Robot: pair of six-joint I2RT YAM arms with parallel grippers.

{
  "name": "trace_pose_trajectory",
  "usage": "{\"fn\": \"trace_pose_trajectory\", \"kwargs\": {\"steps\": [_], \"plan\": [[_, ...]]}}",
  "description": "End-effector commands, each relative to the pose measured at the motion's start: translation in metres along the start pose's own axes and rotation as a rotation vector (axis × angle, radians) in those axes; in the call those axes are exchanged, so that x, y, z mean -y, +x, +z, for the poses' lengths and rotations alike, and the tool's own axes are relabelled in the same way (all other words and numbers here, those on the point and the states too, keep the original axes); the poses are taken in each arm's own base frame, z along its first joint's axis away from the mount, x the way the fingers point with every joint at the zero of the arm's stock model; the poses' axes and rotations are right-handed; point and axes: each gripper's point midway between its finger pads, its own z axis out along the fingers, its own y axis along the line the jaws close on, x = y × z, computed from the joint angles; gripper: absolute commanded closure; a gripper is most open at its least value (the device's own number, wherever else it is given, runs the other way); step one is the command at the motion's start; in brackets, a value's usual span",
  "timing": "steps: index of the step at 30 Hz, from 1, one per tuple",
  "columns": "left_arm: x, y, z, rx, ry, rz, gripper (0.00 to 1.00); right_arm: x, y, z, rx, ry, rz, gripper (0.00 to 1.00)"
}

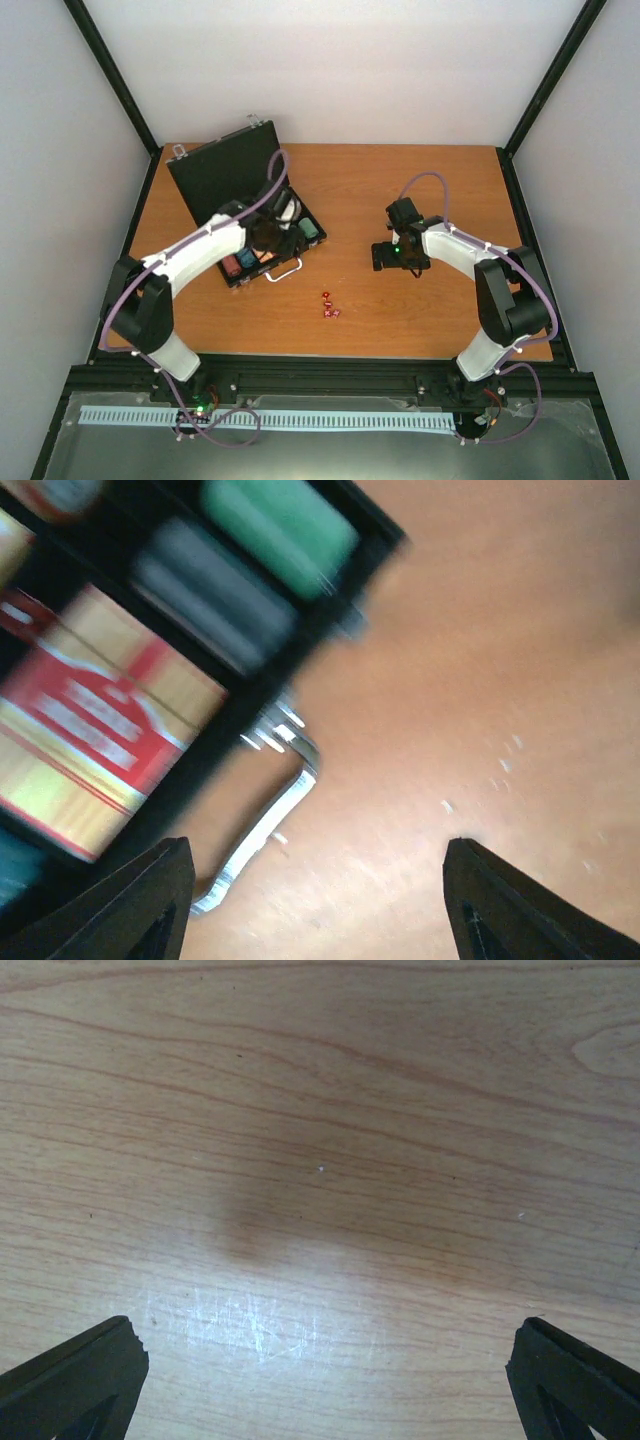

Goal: Pack up texas hold em set

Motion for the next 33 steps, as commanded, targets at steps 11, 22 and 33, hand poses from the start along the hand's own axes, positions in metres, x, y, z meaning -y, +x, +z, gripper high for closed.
{"fn": "trace_pose_trajectory", "kwargs": {"steps": [11, 22, 33], "plan": [[0.090, 0.089, 0.044, -0.160, 0.162, 0.310, 0.39, -0.005, -0.009, -0.002, 0.012, -0.011, -0.013, 0.00], [0.117, 0.079, 0.070, -0.201, 0.188, 0.311, 0.43, -0.002, -0.001, -0.002, 0.011, -0.008, -0.007, 0.00], [0.104, 0.098, 0.070, -0.250, 0.166, 0.299, 0.44, -0.001, 0.001, -0.001, 0.011, -0.006, -0.007, 0.00]]}}
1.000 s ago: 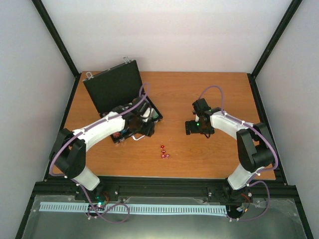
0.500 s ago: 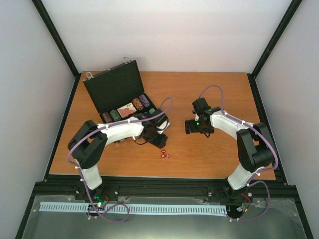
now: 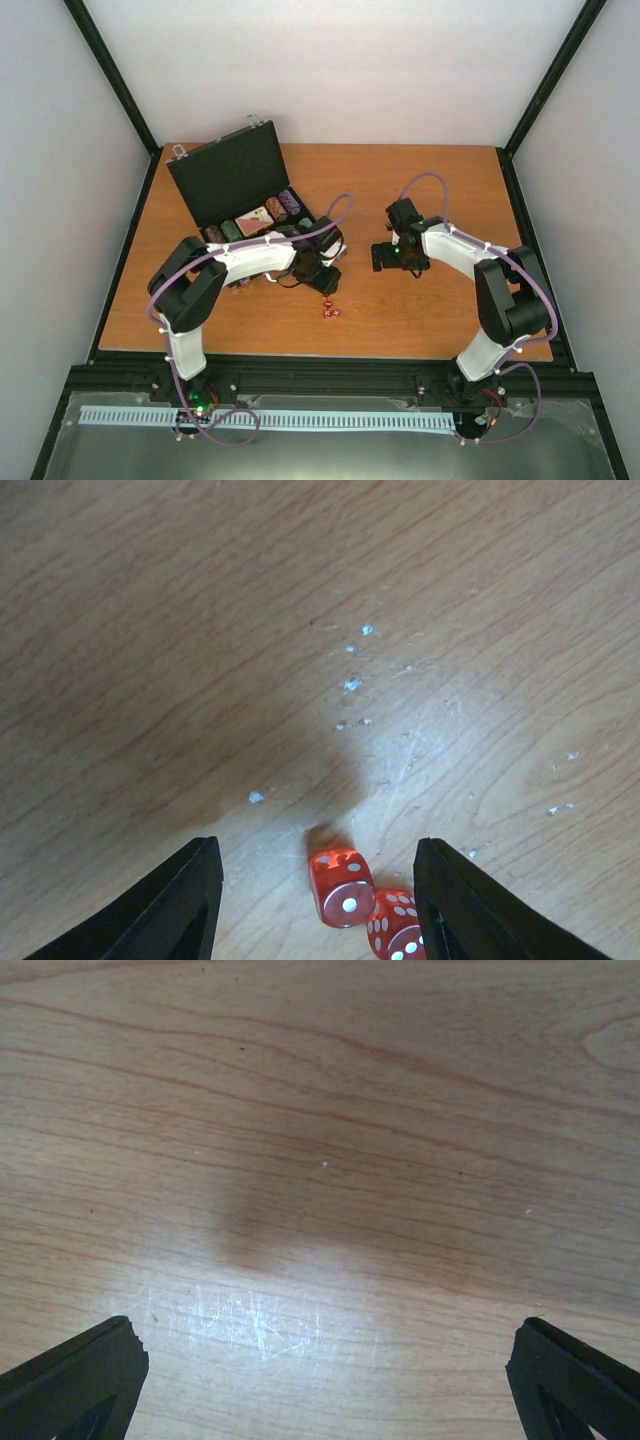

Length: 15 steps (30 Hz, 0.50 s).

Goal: Pack up texas hold em set

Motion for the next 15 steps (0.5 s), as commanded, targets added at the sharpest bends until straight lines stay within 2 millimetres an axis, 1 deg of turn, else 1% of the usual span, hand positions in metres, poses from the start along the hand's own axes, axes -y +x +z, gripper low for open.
{"fn": "trace_pose_trajectory", "kwargs": {"steps": [1, 4, 12, 14, 15], "plan": [[0.005, 0.007, -0.002, -0.010, 0.012, 0.000, 0.44, 0.000, 0.000, -0.001, 0.014, -0.001, -0.007, 0.00], [0.005, 0.011, 0.002, -0.026, 0.014, -0.010, 0.48, -0.001, -0.001, -0.001, 0.013, -0.002, -0.010, 0.00], [0.004, 0.015, 0.010, -0.045, 0.004, -0.005, 0.48, 0.000, 0.003, -0.001, 0.009, 0.000, -0.010, 0.00], [0.007, 0.015, 0.012, -0.049, 0.010, -0.001, 0.52, 0.000, 0.002, -0.001, 0.013, -0.001, -0.010, 0.00], [0.008, 0.015, 0.014, -0.049, 0.011, 0.001, 0.56, 0.000, 0.002, -0.002, 0.014, 0.000, -0.010, 0.00]]}}
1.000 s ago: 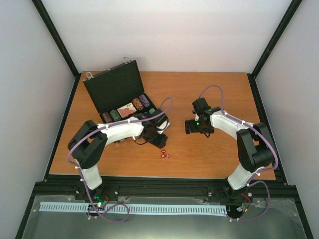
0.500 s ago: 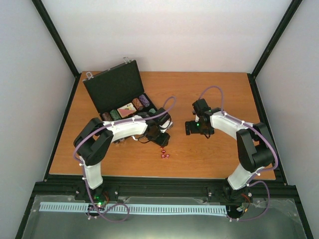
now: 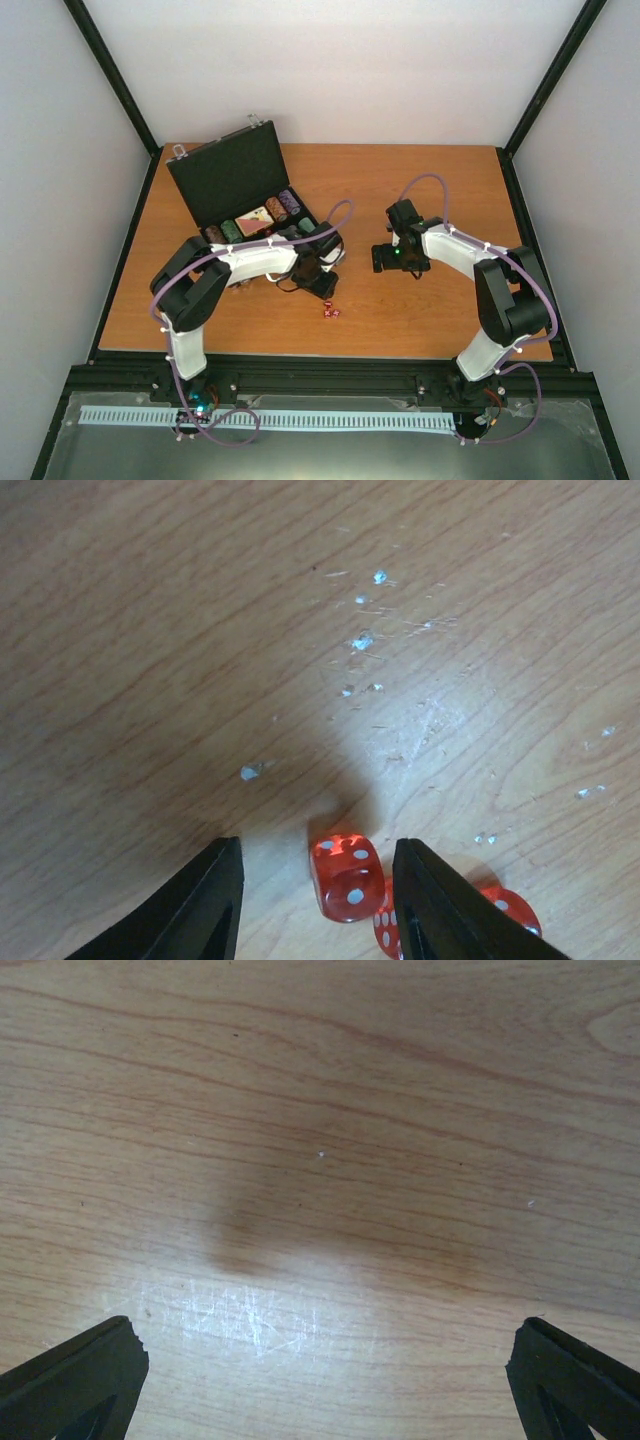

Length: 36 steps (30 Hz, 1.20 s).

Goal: Pack up texas hold em set

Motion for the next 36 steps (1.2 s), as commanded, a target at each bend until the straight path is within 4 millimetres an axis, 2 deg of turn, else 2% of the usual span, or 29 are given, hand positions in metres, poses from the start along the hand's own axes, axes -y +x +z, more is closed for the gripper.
{"fn": "trace_pose_trajectory", "kwargs": {"steps": [1, 9, 12, 19, 24, 27, 32, 36], "plan": [[0.010, 0.001, 0.008, -0.016, 0.015, 0.013, 0.60, 0.000, -0.002, -0.004, 0.023, 0.001, -0.011, 0.00], [0.005, 0.010, 0.010, -0.037, -0.011, 0.015, 0.72, 0.001, 0.003, -0.002, 0.020, 0.003, -0.008, 0.00], [0.002, 0.011, 0.006, -0.036, -0.030, 0.018, 0.81, 0.002, 0.004, -0.002, 0.018, 0.003, -0.005, 0.00], [-0.003, 0.005, -0.013, -0.011, -0.082, 0.026, 0.87, 0.001, 0.002, -0.002, 0.024, -0.001, -0.004, 0.00], [-0.015, -0.009, -0.039, 0.040, -0.155, 0.011, 0.91, 0.000, 0.002, -0.003, 0.025, -0.001, -0.005, 0.00], [-0.038, -0.022, -0.059, 0.085, -0.167, -0.076, 0.93, 0.000, 0.002, -0.003, 0.025, -0.005, -0.002, 0.00], [-0.112, -0.043, -0.090, 0.160, -0.216, -0.300, 0.94, -0.001, 0.003, -0.001, 0.019, -0.008, -0.006, 0.00], [-0.161, -0.055, -0.103, 0.180, -0.274, -0.441, 0.95, 0.000, 0.003, -0.001, 0.020, -0.007, -0.010, 0.00]]}}
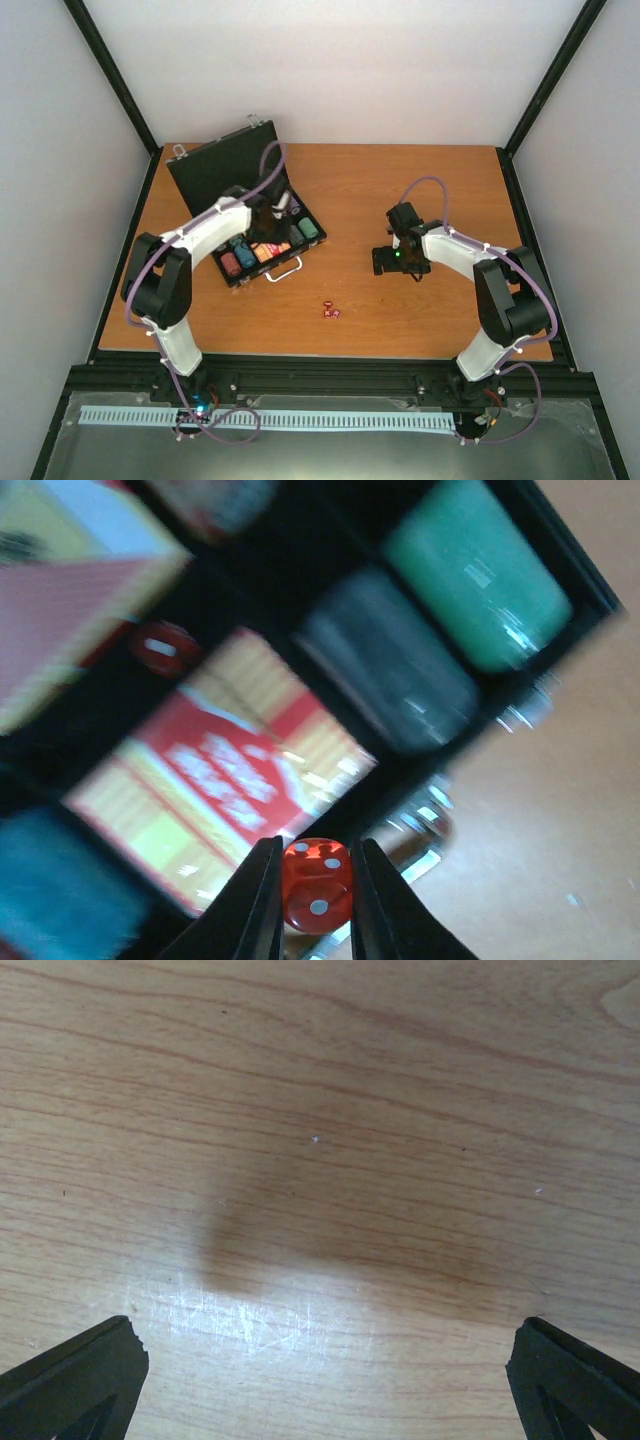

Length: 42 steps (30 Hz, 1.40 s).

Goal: Pack up texas hold em set

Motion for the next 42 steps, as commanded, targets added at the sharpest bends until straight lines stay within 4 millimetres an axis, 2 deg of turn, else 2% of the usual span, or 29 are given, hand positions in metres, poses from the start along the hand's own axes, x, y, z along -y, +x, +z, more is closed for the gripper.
{"fn": "trace_pose_trajectory", "kwargs": {"steps": [1, 4, 6, 12, 28, 42], "plan": [[-0.045, -0.028, -0.008, 0.021, -0.086, -0.166, 0.95, -0.002, -0.003, -0.006, 0.024, -0.006, -0.010, 0.00], [-0.064, -0.040, 0.001, 0.021, -0.096, -0.274, 0.97, -0.002, -0.002, -0.005, 0.021, -0.007, -0.009, 0.00], [-0.070, -0.042, 0.009, 0.015, -0.086, -0.328, 0.97, -0.002, -0.002, -0.006, 0.021, -0.005, -0.010, 0.00], [-0.080, -0.034, 0.032, -0.024, -0.119, -0.407, 0.98, 0.000, -0.001, -0.005, 0.019, 0.001, -0.009, 0.00], [-0.113, -0.037, 0.047, 0.018, -0.177, -0.543, 0.99, 0.000, 0.003, 0.002, -0.003, 0.003, -0.006, 0.00], [-0.114, -0.050, 0.070, 0.014, -0.164, -0.562, 0.97, 0.003, 0.004, 0.005, -0.012, 0.016, -0.009, 0.00]]}}
